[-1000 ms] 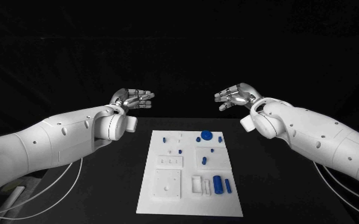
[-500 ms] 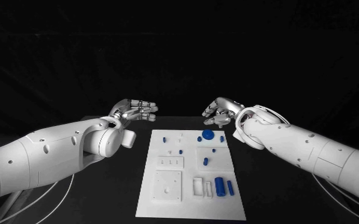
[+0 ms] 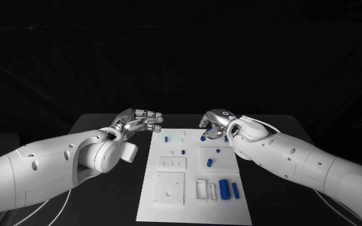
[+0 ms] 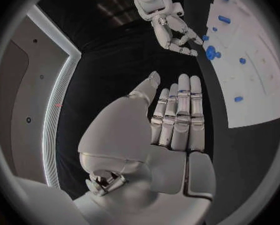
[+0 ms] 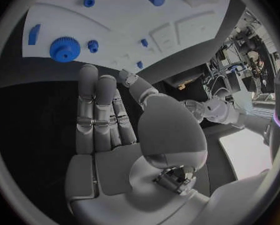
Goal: Assemble the parts on the task board
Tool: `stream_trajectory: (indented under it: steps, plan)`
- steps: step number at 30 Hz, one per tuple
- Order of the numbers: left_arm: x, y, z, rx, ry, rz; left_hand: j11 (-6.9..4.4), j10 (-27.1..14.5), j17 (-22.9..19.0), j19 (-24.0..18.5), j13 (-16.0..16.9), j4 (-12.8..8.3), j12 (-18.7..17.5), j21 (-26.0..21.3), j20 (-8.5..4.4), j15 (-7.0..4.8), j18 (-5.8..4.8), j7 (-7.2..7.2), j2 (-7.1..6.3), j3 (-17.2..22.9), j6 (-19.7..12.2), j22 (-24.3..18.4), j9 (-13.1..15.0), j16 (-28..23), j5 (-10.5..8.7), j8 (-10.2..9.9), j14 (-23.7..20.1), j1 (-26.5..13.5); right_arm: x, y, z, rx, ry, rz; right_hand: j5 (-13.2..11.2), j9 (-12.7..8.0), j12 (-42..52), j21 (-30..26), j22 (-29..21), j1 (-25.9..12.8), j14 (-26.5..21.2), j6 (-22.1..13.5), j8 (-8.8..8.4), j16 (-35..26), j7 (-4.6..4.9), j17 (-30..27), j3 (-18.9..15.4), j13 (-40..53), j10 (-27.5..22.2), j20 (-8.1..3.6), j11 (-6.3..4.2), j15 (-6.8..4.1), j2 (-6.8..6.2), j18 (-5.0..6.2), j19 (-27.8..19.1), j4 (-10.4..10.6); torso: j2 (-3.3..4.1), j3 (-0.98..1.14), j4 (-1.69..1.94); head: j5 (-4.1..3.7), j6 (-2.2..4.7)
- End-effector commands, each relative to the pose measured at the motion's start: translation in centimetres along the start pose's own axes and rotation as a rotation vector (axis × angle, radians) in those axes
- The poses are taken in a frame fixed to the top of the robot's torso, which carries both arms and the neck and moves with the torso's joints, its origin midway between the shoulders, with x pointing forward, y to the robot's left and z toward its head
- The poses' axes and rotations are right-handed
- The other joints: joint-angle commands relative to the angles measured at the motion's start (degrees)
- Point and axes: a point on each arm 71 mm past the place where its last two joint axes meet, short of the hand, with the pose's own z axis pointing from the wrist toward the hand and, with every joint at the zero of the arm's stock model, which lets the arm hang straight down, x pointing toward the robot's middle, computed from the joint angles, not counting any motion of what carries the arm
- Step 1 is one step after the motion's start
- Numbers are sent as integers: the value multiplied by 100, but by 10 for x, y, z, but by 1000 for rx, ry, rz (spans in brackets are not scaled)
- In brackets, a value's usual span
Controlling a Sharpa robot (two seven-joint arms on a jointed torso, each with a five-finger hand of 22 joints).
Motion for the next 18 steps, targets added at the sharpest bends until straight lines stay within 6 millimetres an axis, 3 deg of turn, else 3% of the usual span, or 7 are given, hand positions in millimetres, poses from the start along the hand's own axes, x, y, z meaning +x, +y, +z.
stream_trajectory:
  steps: [1, 6, 13, 18]
  plan:
    - [5, -2, -2, 13, 34, -5, -5, -8, 5, -10, 8, -30, -11, 24, 3, 5, -25, -7, -13, 0, -17, 4, -1, 32, 12, -11, -18, -55, 3, -4, 0, 31, -18, -101, -86, -4, -7, -49, 117, 22, -20, -26, -1, 56, 3, -11, 132, -3, -22, -2, -3, 24, -68, 1, 73, 12, 127, 5, 34, -53, 22]
    - [6, -3, -4, 11, 41, -7, -4, -12, 6, 0, 9, -33, -10, 32, 1, 4, -21, -6, -12, -2, -19, 6, 0, 37, 15, -9, -11, -61, 6, -5, -1, 38, -19, -120, -106, -1, -4, -154, 314, -6, -27, -18, 5, 86, -2, -40, 207, -1, -19, -2, -6, 22, -93, 1, 108, 6, 177, 11, 46, -83, 45]
    - [8, -5, -6, 12, 54, -8, -3, -17, 7, -3, 9, -36, -10, 33, 4, 5, -21, -6, -11, -8, -22, 1, 0, 38, 13, -9, -14, -74, 10, -5, 1, 42, -15, -137, -174, -1, -6, -360, 614, -17, -28, 7, 5, 111, -8, -62, 344, -2, -4, -5, -14, 20, -103, -6, 170, 3, 259, 13, 60, -96, 149]
    - [11, -8, -8, 17, 67, -12, -2, -16, 8, -3, 9, -34, -10, 34, 6, 5, -22, -6, -6, -12, -25, -4, 0, 41, 11, -10, -13, -89, 14, -8, 2, 52, -15, -150, -225, 0, -3, -449, 809, -27, -30, 33, 7, 135, -14, -67, 522, -2, 17, -4, -19, 22, -140, -10, 190, 5, 320, 17, 90, -124, 154]
